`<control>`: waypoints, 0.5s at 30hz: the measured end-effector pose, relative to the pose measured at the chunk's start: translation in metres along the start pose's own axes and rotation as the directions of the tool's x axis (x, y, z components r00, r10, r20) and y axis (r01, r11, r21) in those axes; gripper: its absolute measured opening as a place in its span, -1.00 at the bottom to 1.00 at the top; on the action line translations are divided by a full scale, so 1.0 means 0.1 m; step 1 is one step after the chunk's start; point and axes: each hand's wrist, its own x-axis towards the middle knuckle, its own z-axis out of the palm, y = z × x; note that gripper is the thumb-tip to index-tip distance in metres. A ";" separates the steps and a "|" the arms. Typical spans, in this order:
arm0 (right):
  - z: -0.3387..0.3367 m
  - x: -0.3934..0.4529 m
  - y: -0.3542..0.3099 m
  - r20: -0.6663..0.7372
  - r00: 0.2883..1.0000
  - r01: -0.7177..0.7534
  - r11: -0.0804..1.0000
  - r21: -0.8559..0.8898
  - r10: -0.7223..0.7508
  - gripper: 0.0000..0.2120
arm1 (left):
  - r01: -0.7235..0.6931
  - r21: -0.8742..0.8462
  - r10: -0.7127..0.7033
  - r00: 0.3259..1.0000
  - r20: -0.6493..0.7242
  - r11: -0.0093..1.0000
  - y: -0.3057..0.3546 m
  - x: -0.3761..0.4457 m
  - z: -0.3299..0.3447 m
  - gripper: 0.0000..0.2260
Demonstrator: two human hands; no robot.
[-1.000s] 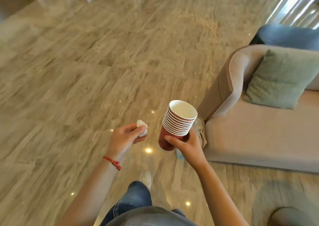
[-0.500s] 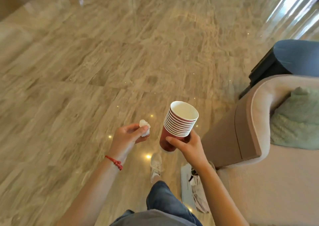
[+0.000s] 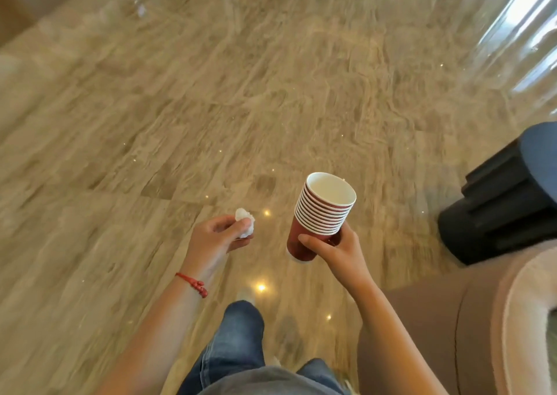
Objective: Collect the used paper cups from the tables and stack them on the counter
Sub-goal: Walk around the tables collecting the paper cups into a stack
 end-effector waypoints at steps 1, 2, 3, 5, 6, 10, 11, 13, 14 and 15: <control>0.02 0.24 -0.01 -0.004 1.000 -0.001 1.000 -0.002 0.001 -0.55 | 0.004 0.002 -0.004 1.000 0.005 1.000 0.06 0.23 0.03 -0.90; 0.04 0.48 -0.03 -0.009 1.000 -0.004 1.000 -0.003 0.004 -0.57 | 0.009 0.008 -0.009 1.000 0.008 1.000 0.12 0.47 0.06 -0.90; 0.07 0.73 -0.04 -0.015 1.000 -0.007 1.000 -0.003 0.007 -0.58 | 0.012 0.018 -0.012 1.000 0.007 1.000 0.19 0.73 0.09 -0.91; 0.12 1.25 -0.11 -0.025 1.000 -0.009 1.000 -0.004 0.009 -0.60 | 0.006 0.025 -0.006 1.000 0.002 1.000 0.36 1.26 0.16 -0.94; 0.15 1.53 -0.16 -0.031 0.999 -0.008 1.000 -0.002 0.008 -0.61 | 0.001 0.022 -0.001 1.000 0.005 1.000 0.46 1.53 0.20 -0.94; 0.19 2.56 -0.45 -0.075 0.997 -0.006 1.000 0.017 0.008 -0.64 | -0.008 0.045 0.006 0.999 0.049 0.999 0.94 2.54 0.42 -0.95; 0.18 2.81 -0.53 -0.093 0.996 0.002 1.000 0.018 0.000 -0.65 | -0.009 0.055 0.005 0.998 0.066 0.998 1.06 2.78 0.49 -0.97; 0.13 3.28 -0.67 -0.121 0.993 0.012 1.000 0.022 -0.009 -0.67 | -0.005 0.083 -0.003 0.996 0.093 0.997 1.28 3.26 0.62 -0.97; 0.10 3.49 -0.73 -0.131 0.991 0.009 1.000 0.027 -0.006 -0.67 | 0.002 0.091 -0.011 0.995 0.099 0.996 1.37 3.48 0.69 -0.96; 0.07 3.69 -0.77 -0.143 0.990 0.005 1.000 0.031 0.000 -0.66 | 0.011 0.090 -0.020 0.995 0.103 0.996 1.44 3.69 0.77 -0.97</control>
